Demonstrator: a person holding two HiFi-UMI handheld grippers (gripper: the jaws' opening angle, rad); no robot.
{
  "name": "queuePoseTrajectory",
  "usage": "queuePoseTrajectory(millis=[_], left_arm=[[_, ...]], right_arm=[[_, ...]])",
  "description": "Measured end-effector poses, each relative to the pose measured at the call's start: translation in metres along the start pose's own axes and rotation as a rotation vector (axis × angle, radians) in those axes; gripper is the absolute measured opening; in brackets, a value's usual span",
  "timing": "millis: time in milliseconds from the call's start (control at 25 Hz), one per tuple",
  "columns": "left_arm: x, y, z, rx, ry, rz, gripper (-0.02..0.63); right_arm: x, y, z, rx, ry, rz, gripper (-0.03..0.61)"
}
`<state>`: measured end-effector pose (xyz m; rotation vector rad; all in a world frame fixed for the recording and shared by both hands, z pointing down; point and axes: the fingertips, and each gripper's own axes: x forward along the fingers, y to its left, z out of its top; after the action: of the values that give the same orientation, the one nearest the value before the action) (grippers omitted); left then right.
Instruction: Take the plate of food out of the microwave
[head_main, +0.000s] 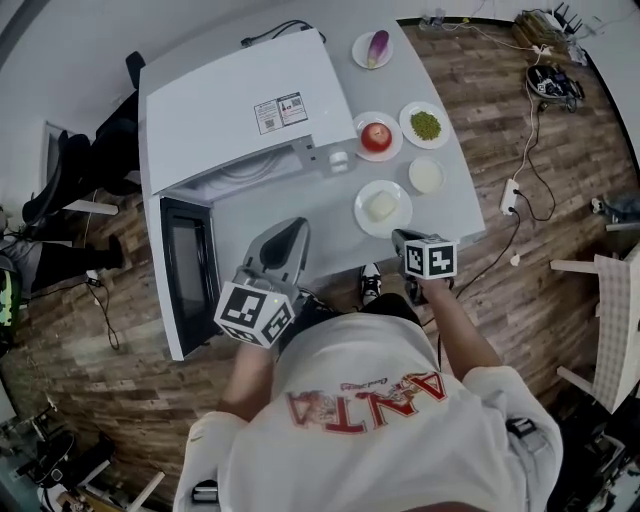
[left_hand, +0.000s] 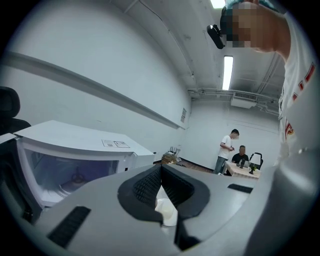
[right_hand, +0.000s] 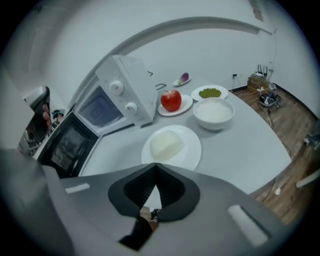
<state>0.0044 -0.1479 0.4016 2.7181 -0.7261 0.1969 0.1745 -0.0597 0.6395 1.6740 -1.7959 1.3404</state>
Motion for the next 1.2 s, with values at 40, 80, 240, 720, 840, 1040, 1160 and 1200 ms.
queuePoseTrajectory(millis=[40, 80, 240, 720, 840, 1040, 1160, 1200], left_arm=[[-0.003, 0.003, 0.003, -0.002, -0.010, 0.004, 0.009], [-0.005, 0.006, 0.007, -0.005, -0.021, 0.008, 0.009], [-0.018, 0.019, 0.025, -0.001, -0.072, 0.036, 0.009], [-0.059, 0.021, 0.084, 0.079, -0.180, 0.044, 0.009], [-0.067, 0.024, 0.093, 0.103, -0.193, 0.059, 0.009], [-0.072, 0.031, 0.096, 0.109, -0.195, 0.075, 0.009], [-0.073, 0.034, 0.096, 0.111, -0.194, 0.079, 0.009], [-0.073, 0.035, 0.096, 0.112, -0.194, 0.078, 0.009]], right_arm=[[-0.007, 0.007, 0.011, 0.014, -0.047, 0.031, 0.003], [-0.015, 0.015, 0.024, 0.024, -0.095, 0.062, 0.003], [-0.052, 0.053, 0.077, -0.026, -0.280, 0.170, 0.002], [-0.177, 0.184, 0.194, -0.341, -0.718, 0.348, 0.002], [-0.197, 0.204, 0.206, -0.379, -0.775, 0.373, 0.002], [-0.207, 0.224, 0.212, -0.379, -0.798, 0.440, 0.002], [-0.204, 0.229, 0.211, -0.381, -0.791, 0.459, 0.002], [-0.203, 0.230, 0.212, -0.371, -0.787, 0.469, 0.002]])
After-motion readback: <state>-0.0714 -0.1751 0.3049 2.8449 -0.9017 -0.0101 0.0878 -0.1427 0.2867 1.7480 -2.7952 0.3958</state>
